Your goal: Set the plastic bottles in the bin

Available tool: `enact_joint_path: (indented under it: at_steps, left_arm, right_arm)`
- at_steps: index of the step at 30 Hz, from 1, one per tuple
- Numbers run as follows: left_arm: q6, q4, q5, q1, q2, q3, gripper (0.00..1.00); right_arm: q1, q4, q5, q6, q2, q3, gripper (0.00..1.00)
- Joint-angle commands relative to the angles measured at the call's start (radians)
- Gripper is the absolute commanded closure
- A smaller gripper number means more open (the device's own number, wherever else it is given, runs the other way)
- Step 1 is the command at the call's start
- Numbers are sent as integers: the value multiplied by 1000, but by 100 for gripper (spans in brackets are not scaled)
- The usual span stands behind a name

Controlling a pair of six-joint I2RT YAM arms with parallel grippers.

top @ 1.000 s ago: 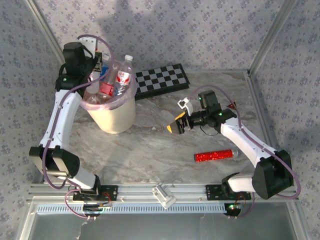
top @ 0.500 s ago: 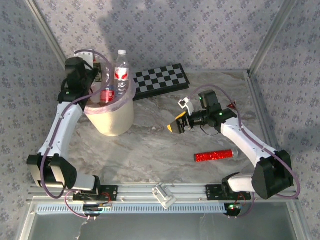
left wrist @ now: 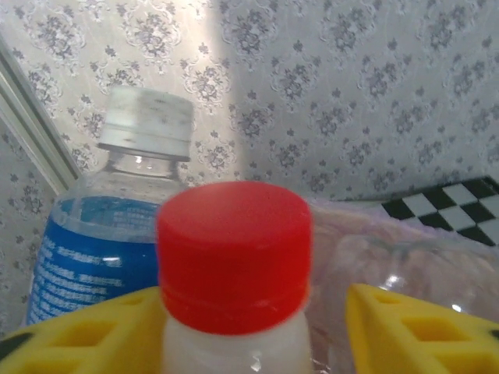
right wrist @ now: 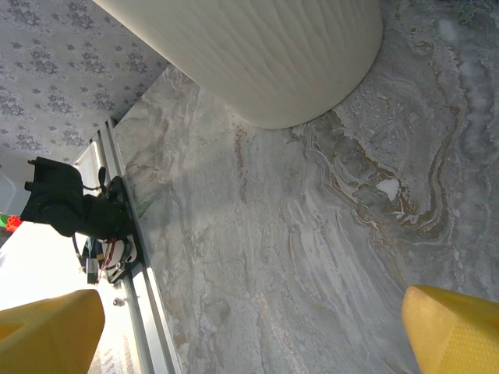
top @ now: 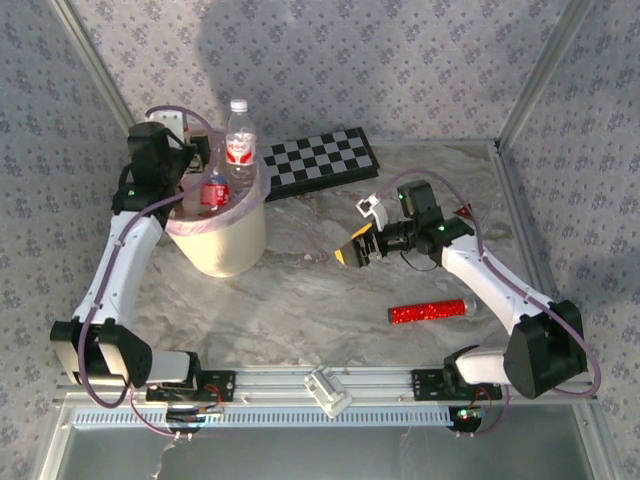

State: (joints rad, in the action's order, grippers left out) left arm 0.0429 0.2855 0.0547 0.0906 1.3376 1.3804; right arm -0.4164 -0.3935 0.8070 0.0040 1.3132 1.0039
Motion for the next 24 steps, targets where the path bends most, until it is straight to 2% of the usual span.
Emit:
enact_joint_path:
  at_steps: [1, 9, 13, 15, 18, 24]
  left_arm:
    - [2, 127, -62, -9, 9, 79, 31]
    - [12, 181, -94, -9, -19, 205, 21]
    - [15, 193, -39, -10, -31, 226, 21]
    - [14, 189, -3, -10, -32, 221, 32]
    - [13, 178, -23, -10, -8, 213, 50]
    - [24, 154, -27, -9, 46, 174, 67]
  right_arm:
    - [1, -26, -16, 7, -6, 2, 0]
    - [-7, 2, -50, 69, 4, 42, 0]
    - [-39, 24, -115, 142, 31, 133, 0]
    - [-65, 27, -171, 168, 47, 180, 0]
    - [-100, 61, -242, 218, 65, 255, 0]
    - [-154, 103, -353, 259, 101, 331, 5]
